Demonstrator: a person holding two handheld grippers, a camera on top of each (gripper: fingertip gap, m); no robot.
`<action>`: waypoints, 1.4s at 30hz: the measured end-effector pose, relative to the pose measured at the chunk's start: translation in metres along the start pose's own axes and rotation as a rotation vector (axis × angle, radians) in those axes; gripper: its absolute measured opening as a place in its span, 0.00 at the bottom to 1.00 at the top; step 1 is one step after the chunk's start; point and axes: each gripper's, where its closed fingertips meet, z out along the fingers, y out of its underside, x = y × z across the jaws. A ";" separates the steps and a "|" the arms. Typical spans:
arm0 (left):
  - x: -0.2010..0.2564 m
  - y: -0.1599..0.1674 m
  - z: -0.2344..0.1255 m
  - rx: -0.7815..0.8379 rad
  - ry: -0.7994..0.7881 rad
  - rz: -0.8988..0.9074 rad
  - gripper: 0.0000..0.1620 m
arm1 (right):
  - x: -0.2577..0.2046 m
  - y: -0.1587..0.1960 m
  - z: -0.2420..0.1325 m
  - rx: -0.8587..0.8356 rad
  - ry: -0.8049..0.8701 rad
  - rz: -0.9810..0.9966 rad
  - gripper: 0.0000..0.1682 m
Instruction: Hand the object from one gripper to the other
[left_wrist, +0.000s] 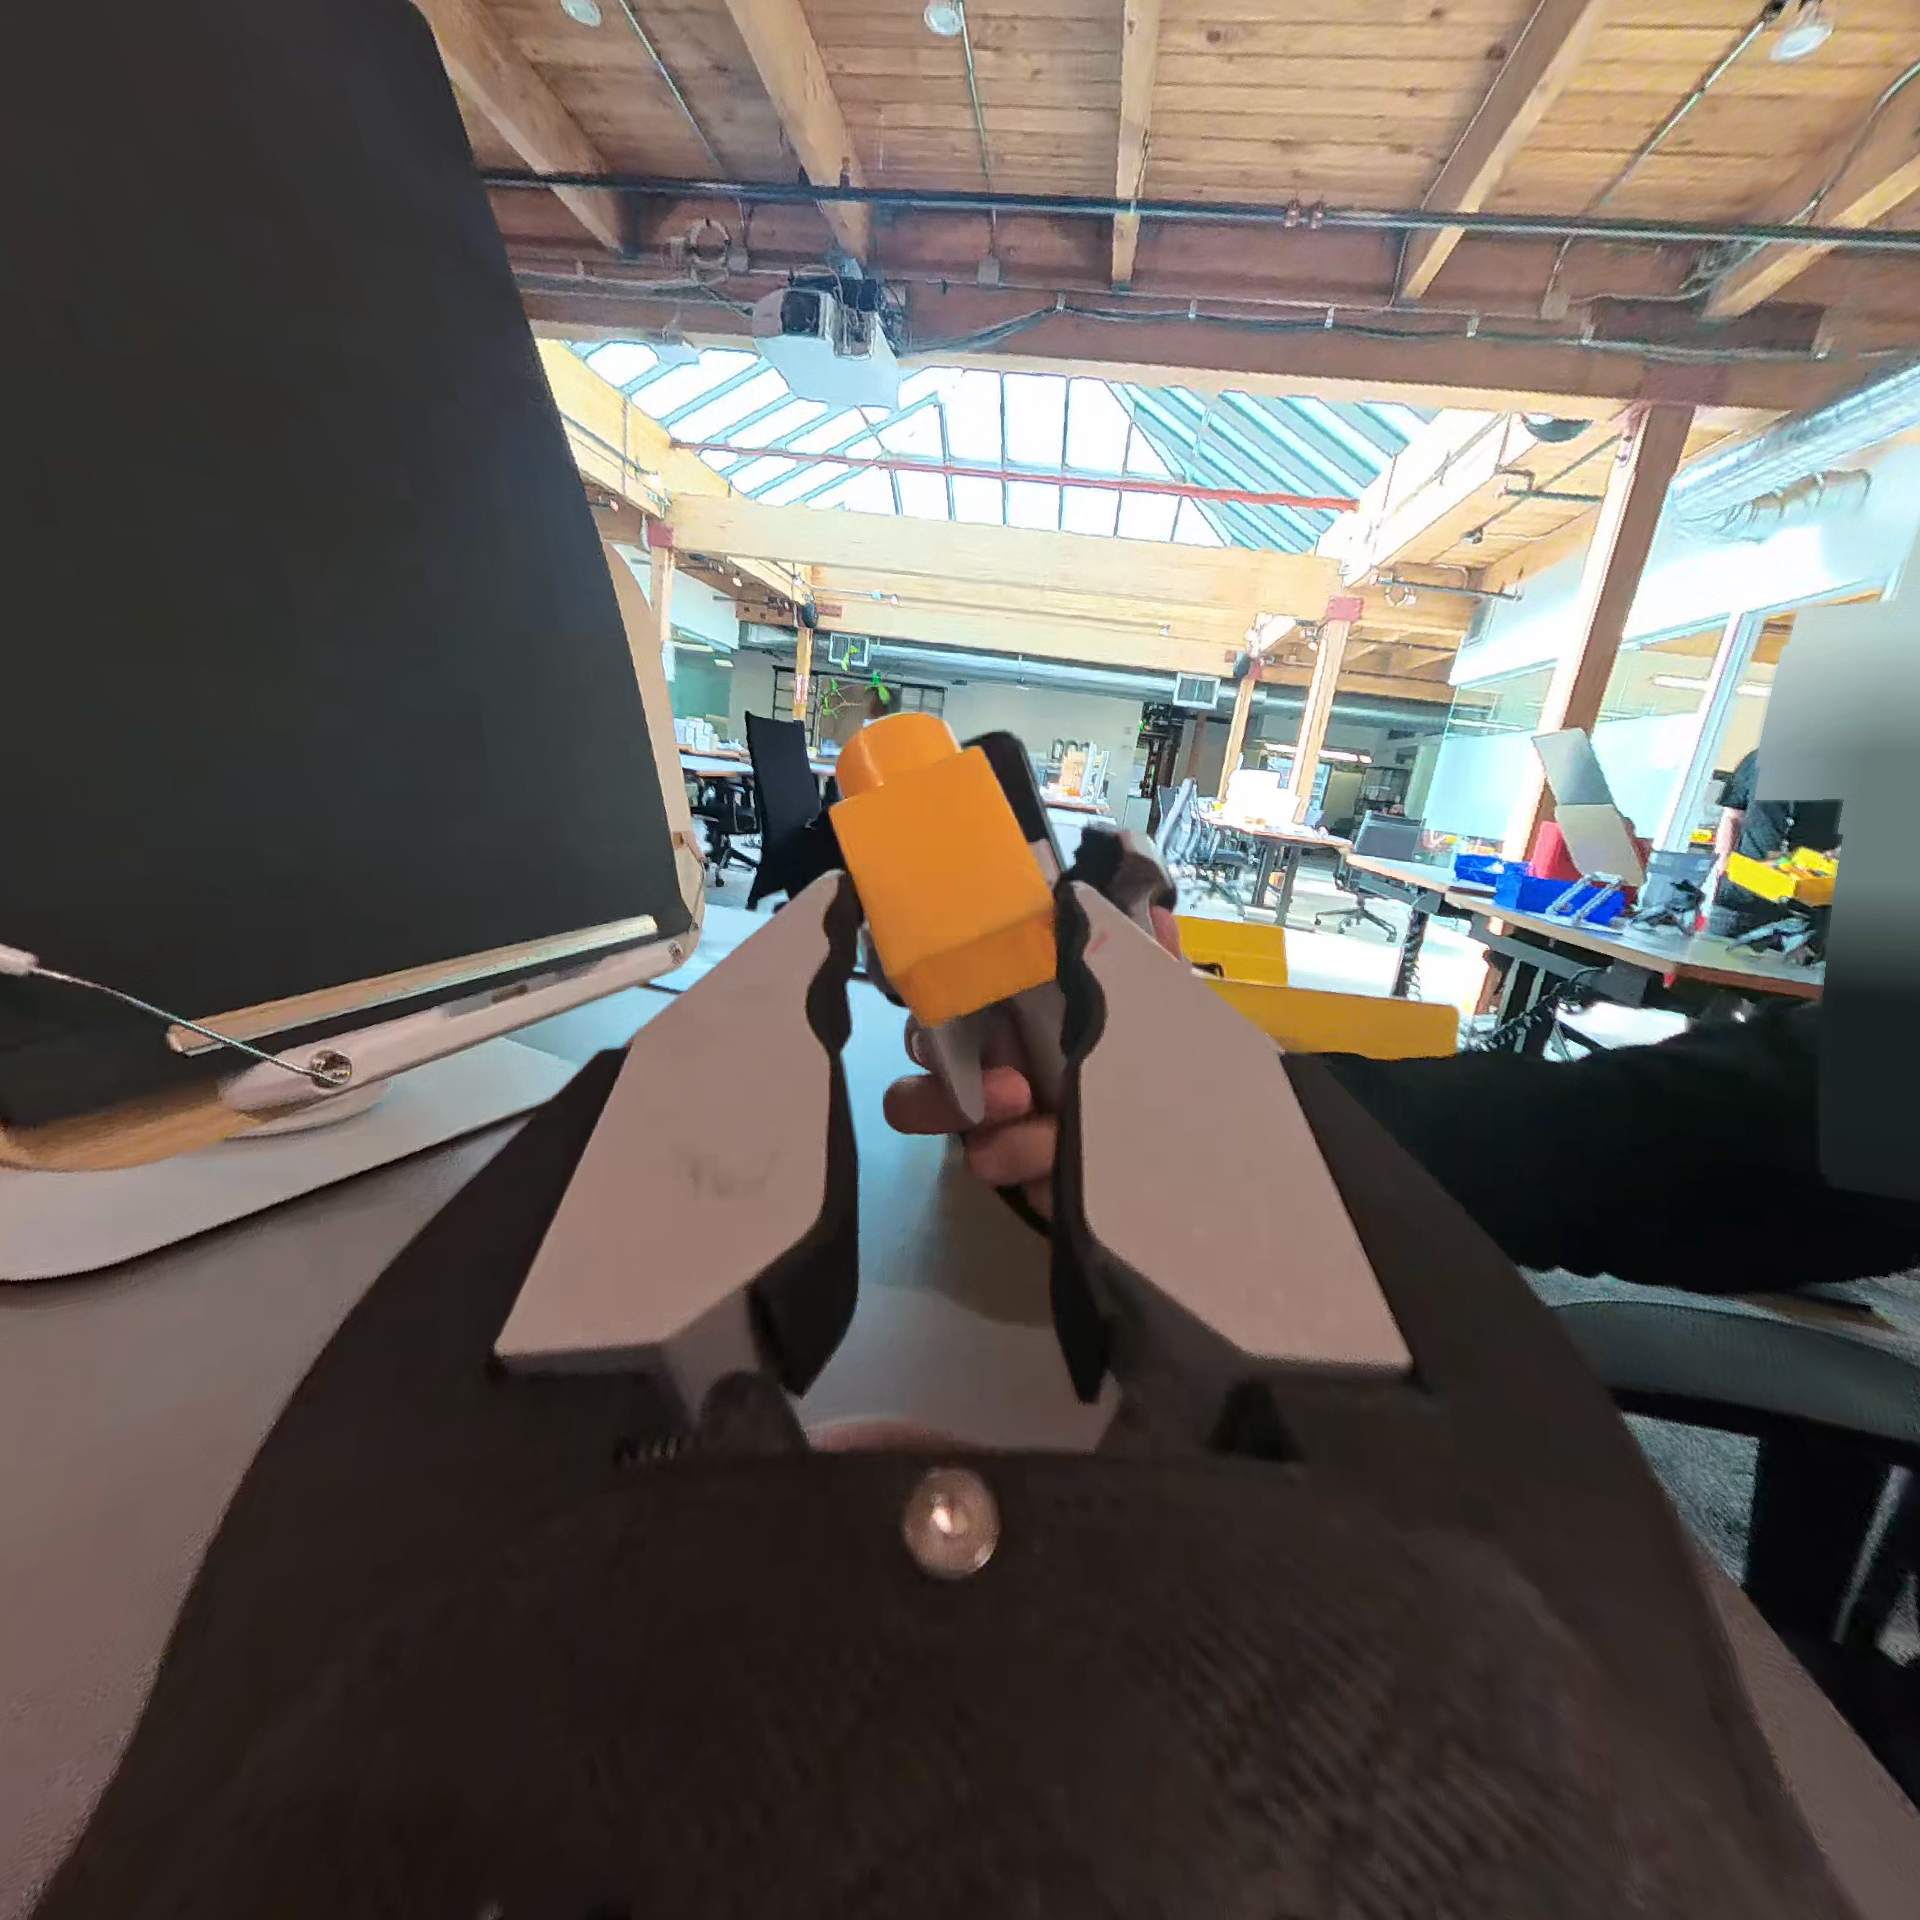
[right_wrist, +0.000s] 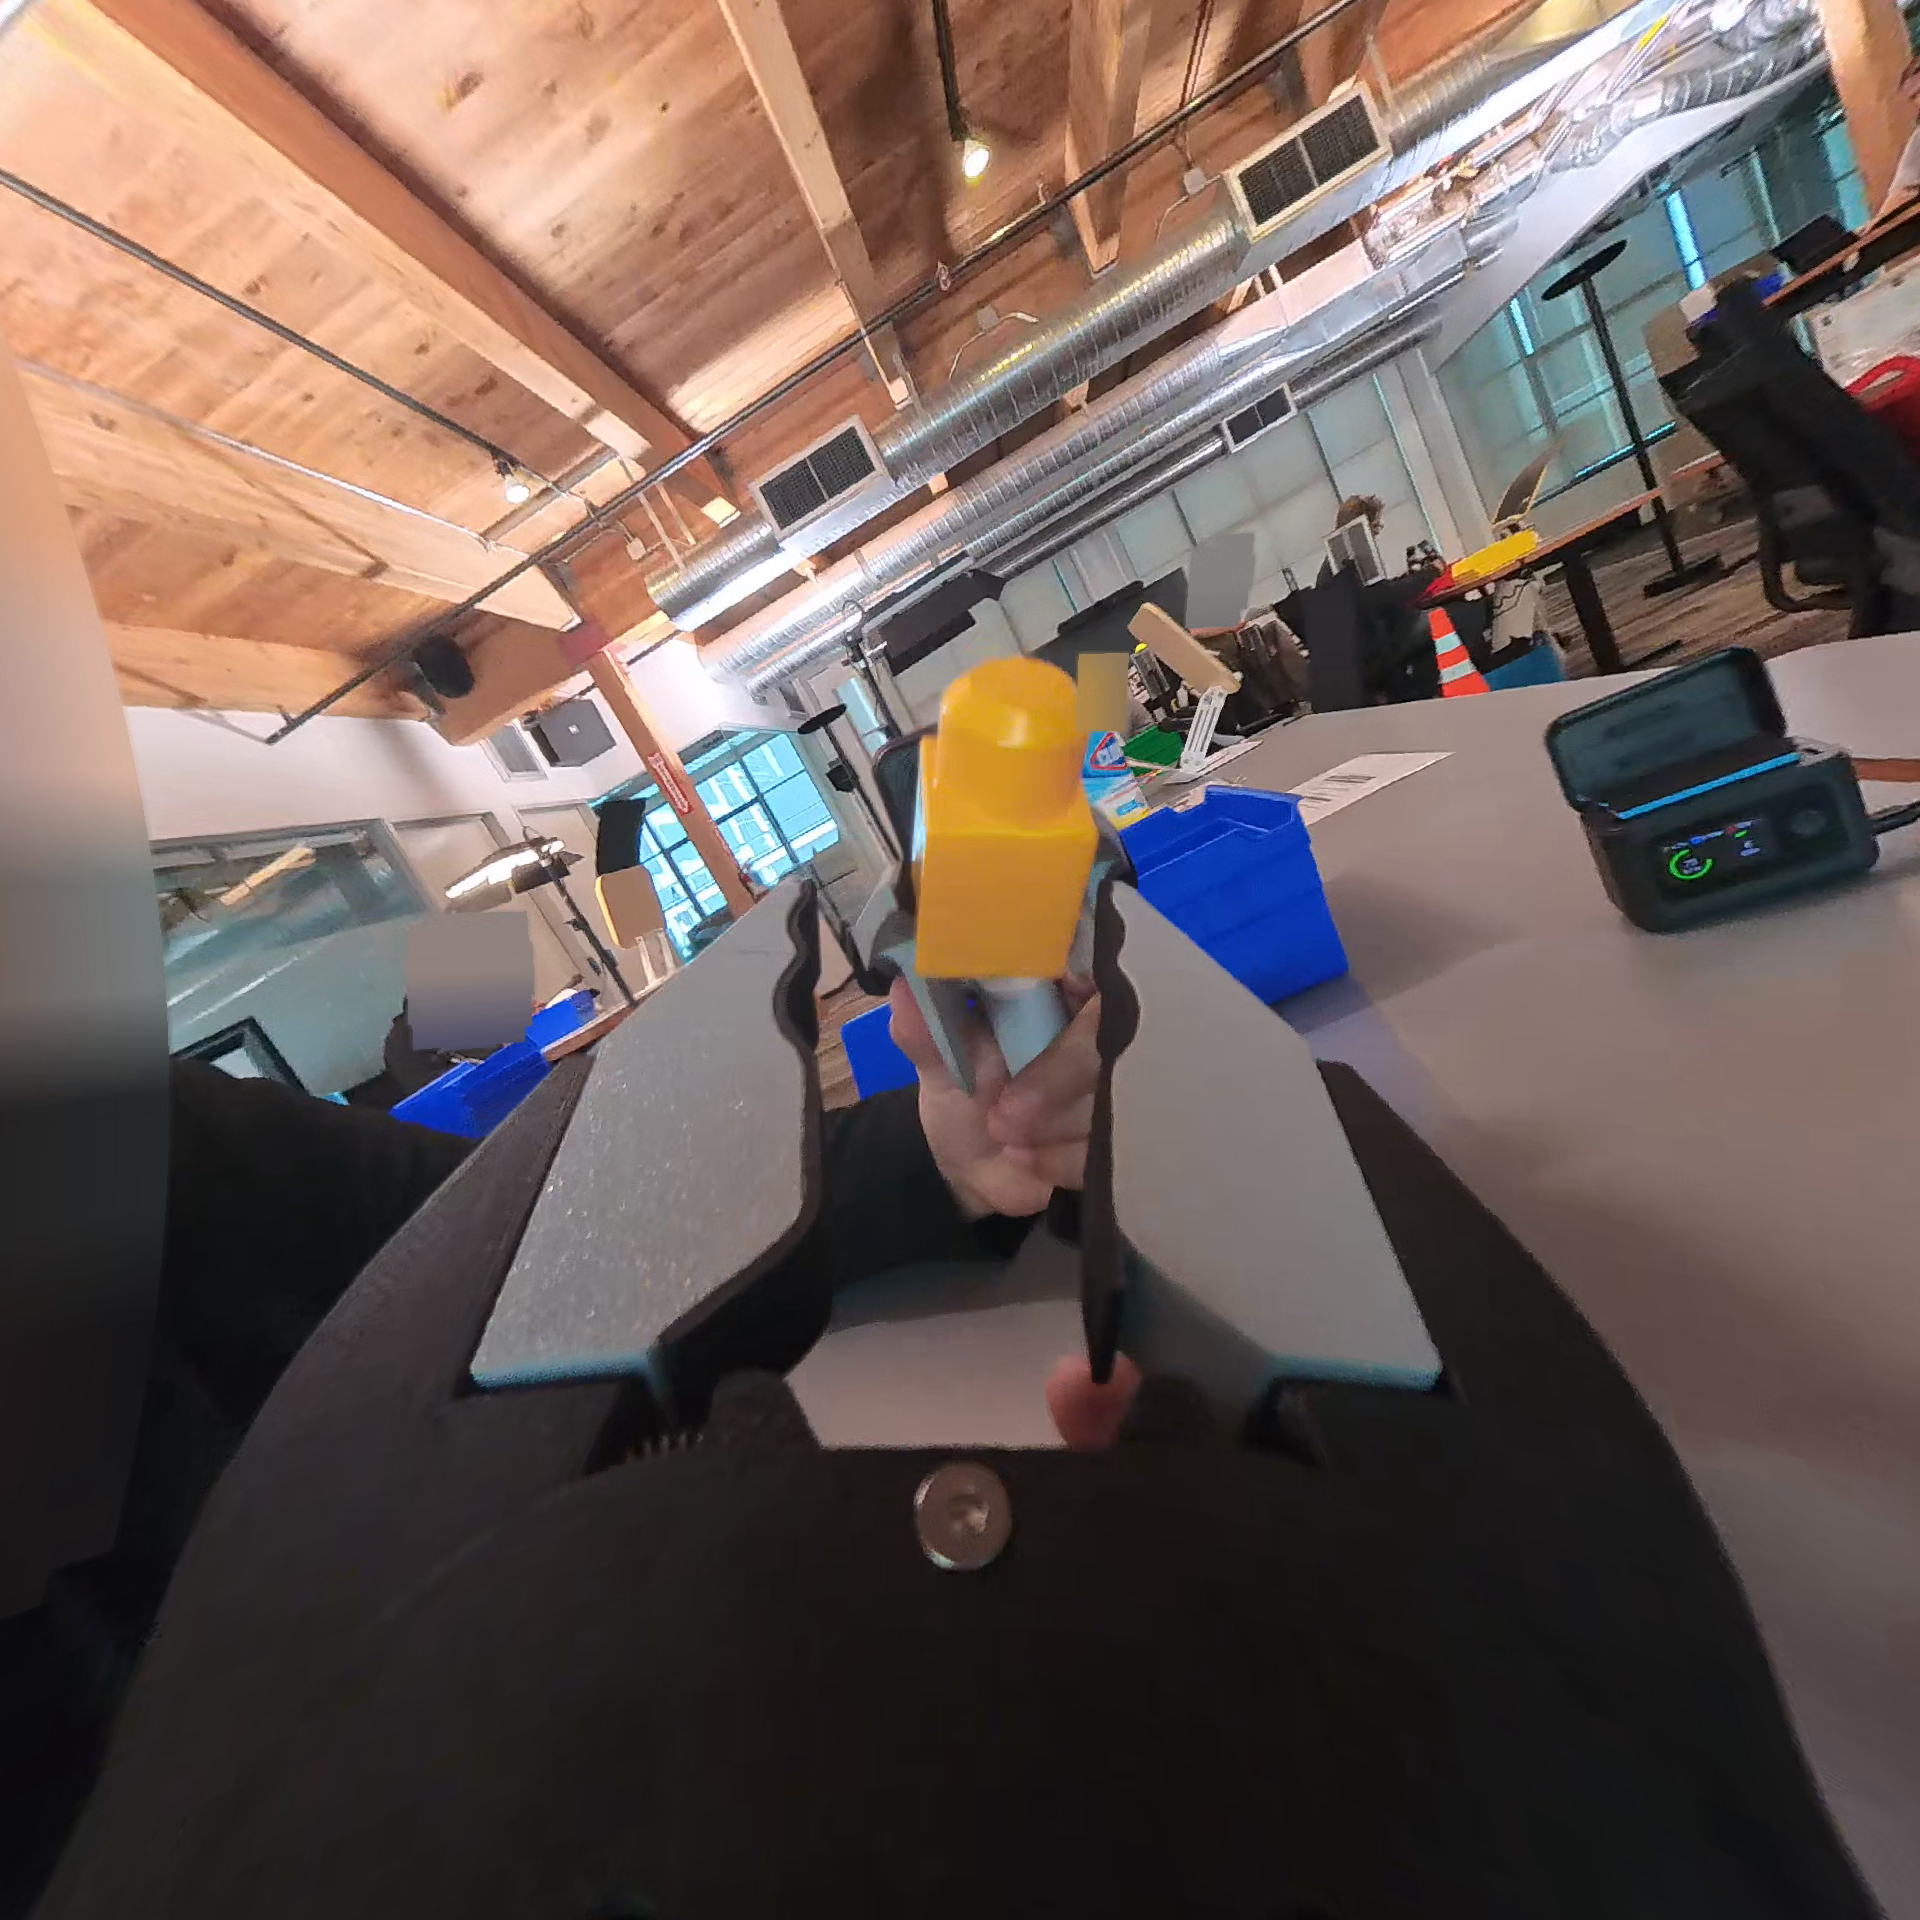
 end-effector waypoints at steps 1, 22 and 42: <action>0.002 0.004 0.002 -0.019 0.007 -0.001 0.22 | 0.001 -0.001 0.000 0.017 0.005 0.005 0.29; -0.041 0.051 -0.006 -0.318 -0.209 -0.130 0.34 | 0.067 0.005 -0.040 -0.456 0.623 -0.855 0.18; -0.042 0.082 0.006 -0.448 -0.327 -0.047 0.20 | 0.076 0.041 -0.021 -0.835 0.794 -1.587 0.18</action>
